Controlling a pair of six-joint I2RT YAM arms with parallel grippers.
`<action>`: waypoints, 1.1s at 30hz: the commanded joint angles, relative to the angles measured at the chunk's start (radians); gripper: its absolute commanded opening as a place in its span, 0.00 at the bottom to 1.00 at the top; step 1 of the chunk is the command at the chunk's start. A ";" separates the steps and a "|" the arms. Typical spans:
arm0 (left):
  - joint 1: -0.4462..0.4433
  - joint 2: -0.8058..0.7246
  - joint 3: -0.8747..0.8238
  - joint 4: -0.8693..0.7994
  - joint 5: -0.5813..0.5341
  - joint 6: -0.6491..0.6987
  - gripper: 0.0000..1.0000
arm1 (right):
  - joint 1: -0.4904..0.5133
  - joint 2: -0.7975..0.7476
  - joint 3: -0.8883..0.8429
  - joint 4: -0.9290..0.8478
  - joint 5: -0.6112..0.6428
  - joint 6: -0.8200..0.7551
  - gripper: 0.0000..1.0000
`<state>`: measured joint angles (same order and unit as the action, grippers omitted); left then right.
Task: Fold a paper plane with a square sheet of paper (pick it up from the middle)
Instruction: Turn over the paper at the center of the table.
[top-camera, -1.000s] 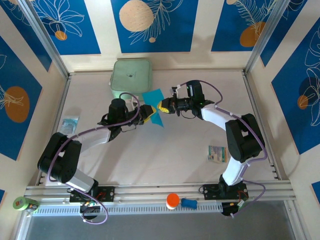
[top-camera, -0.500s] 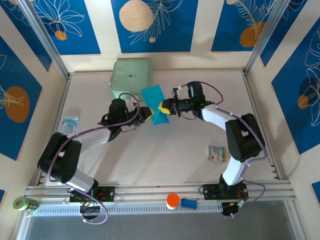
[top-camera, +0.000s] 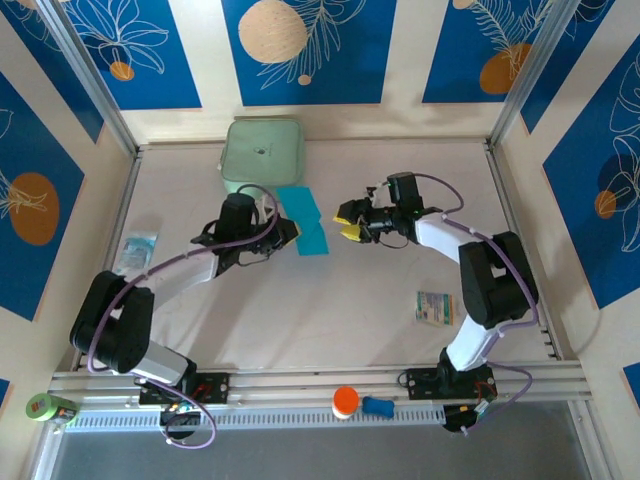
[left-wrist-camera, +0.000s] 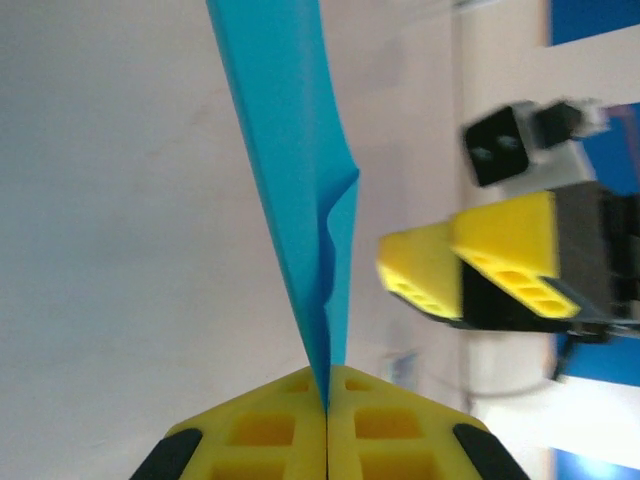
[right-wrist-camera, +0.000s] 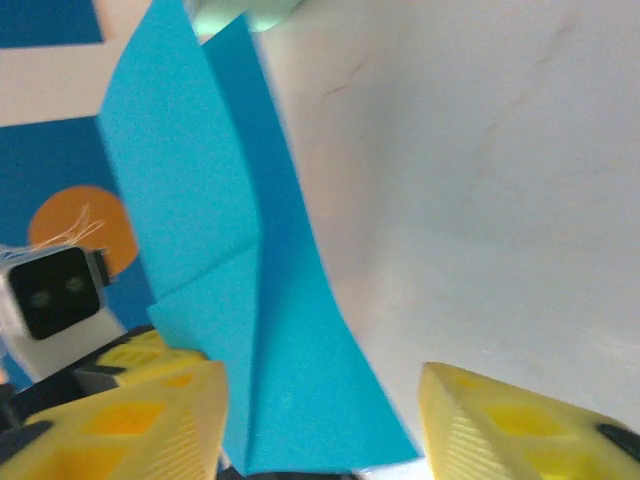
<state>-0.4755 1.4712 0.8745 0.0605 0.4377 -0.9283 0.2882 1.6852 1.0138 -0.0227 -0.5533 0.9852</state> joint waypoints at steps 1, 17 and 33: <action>-0.020 -0.024 0.127 -0.446 -0.210 0.230 0.08 | -0.007 -0.092 0.006 -0.143 0.152 -0.115 0.58; -0.221 0.342 0.662 -1.263 -1.077 0.427 0.09 | -0.011 -0.217 -0.038 -0.231 0.393 -0.157 0.65; -0.285 0.654 0.853 -1.135 -0.689 0.403 0.28 | -0.049 -0.203 -0.040 -0.261 0.404 -0.138 0.57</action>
<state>-0.7578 2.1254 1.6958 -1.0988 -0.3798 -0.5171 0.2436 1.5013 0.9848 -0.2565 -0.1524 0.8452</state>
